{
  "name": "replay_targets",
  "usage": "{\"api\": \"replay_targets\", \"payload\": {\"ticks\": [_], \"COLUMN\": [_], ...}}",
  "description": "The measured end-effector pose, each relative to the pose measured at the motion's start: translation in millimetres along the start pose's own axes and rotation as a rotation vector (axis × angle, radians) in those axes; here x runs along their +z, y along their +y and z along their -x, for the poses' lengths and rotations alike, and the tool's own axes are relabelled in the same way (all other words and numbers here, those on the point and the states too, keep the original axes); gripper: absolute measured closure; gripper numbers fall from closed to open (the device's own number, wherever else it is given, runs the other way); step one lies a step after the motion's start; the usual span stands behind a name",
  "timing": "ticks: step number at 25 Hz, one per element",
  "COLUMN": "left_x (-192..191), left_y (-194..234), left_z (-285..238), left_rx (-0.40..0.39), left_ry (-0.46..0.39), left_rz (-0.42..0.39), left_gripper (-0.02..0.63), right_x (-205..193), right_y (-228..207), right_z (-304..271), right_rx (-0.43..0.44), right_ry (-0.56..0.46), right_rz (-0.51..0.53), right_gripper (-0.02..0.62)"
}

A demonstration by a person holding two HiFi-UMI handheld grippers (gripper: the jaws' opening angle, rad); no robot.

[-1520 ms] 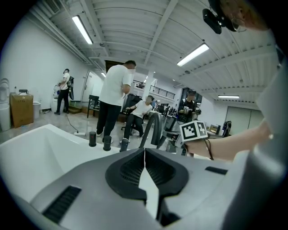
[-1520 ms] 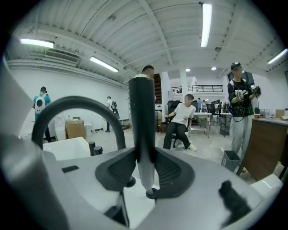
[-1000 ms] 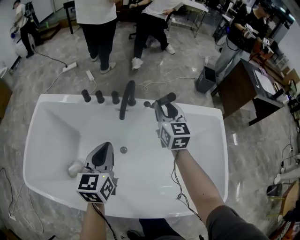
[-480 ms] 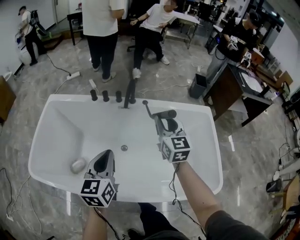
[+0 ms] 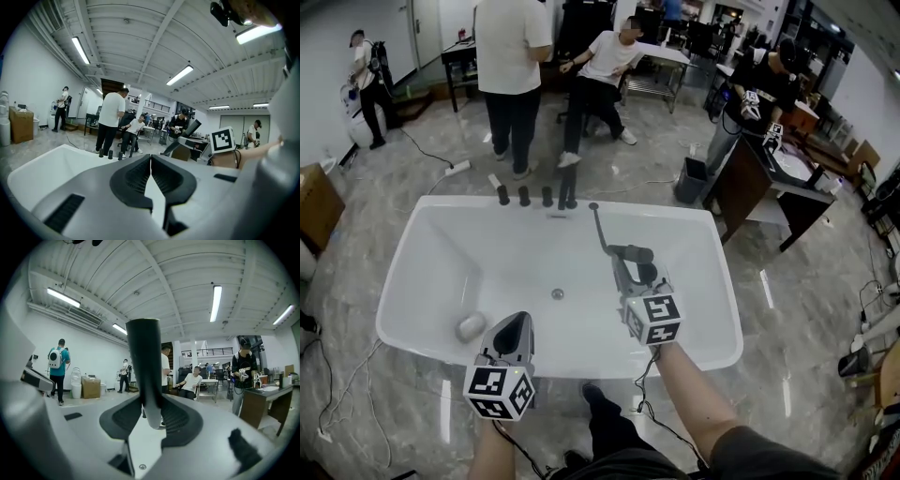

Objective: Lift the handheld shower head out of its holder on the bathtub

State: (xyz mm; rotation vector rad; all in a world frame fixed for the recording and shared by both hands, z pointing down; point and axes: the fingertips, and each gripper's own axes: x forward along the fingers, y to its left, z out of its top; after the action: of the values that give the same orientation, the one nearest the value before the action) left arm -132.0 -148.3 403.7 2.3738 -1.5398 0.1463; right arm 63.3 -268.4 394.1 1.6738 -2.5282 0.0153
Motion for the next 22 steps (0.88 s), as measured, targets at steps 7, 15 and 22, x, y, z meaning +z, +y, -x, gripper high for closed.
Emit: {"api": "replay_targets", "payload": {"ticks": [7,15,22], "left_x": [2,-21,-40], "left_y": [-25,-69,-98], "left_z": [66,132,172], "left_rx": [-0.011,-0.077,-0.121], "left_ry": [-0.032,-0.027,-0.021], "left_rz": [0.000,-0.025,-0.007], "left_gripper": [0.591,0.590,0.591], "right_x": [17,28,15], "right_y": [25,75,110], "right_z": [76,165,234], "right_rx": [-0.024,0.000,0.005], "right_ry": [-0.030,-0.068,-0.052], "right_rz": [-0.037,-0.009,-0.013], "right_gripper": [0.457,0.457,0.457]}}
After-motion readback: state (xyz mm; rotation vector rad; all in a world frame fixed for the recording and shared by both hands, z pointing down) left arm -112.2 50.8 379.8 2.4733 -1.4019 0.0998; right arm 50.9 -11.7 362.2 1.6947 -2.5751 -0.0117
